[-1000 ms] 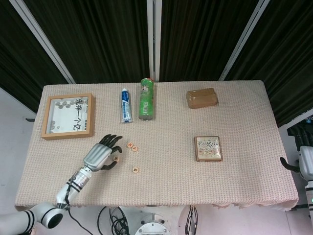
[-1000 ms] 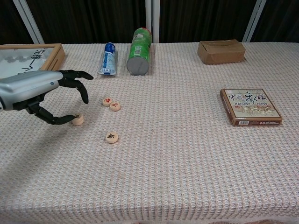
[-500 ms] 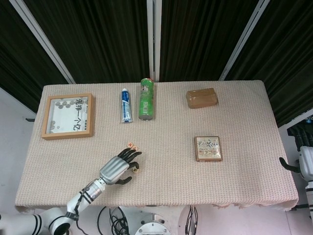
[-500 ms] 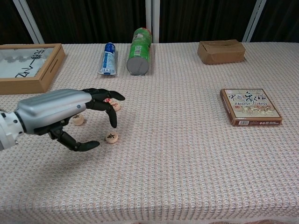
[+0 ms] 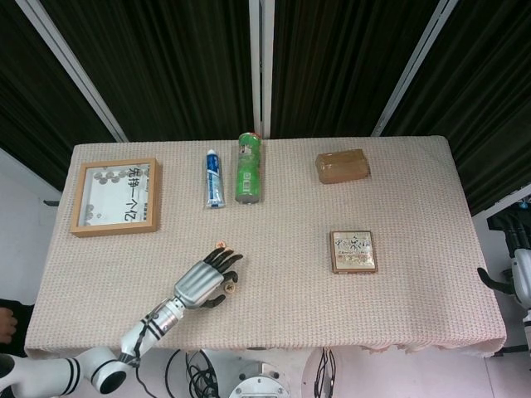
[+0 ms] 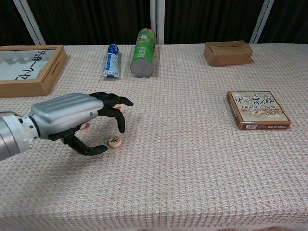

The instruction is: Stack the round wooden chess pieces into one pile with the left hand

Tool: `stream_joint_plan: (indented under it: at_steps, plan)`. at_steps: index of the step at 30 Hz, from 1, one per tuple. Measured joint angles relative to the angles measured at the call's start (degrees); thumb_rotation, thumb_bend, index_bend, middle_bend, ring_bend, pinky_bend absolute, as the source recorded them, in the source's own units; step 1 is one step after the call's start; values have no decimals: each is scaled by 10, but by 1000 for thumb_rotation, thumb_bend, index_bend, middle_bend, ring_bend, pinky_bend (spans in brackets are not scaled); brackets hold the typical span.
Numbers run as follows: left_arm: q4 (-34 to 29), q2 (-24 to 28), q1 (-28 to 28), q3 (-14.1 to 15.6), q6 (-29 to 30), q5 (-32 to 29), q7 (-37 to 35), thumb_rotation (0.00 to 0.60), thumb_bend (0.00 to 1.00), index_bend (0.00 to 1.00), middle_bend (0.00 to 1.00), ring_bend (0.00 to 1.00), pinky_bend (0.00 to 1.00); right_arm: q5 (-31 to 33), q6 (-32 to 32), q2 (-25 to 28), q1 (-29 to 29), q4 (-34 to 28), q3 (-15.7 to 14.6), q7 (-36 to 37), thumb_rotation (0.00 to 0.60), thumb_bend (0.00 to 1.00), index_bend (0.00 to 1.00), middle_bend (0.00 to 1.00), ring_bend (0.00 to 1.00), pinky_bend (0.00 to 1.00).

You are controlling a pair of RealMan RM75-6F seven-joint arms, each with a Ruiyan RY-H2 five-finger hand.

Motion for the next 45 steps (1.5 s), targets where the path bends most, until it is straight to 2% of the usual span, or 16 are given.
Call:
stream_joint_plan:
  at_steps: [21, 34, 45]
  plan:
    - [24, -14, -10, 2, -18, -14, 3, 600, 311, 392, 37, 0, 0, 0, -4, 5, -4, 6, 0, 24, 600, 191, 0, 0, 0, 0]
    - [29, -20, -9, 2, -10, -14, -6, 600, 311, 474, 42, 0, 0, 0, -9, 4, -5, 11, -2, 30, 600, 192, 0, 0, 0, 0]
    - [12, -4, -7, -1, 5, -7, -14, 600, 310, 482, 48, 0, 0, 0, -9, 4, -5, 10, -2, 28, 600, 192, 0, 0, 0, 0]
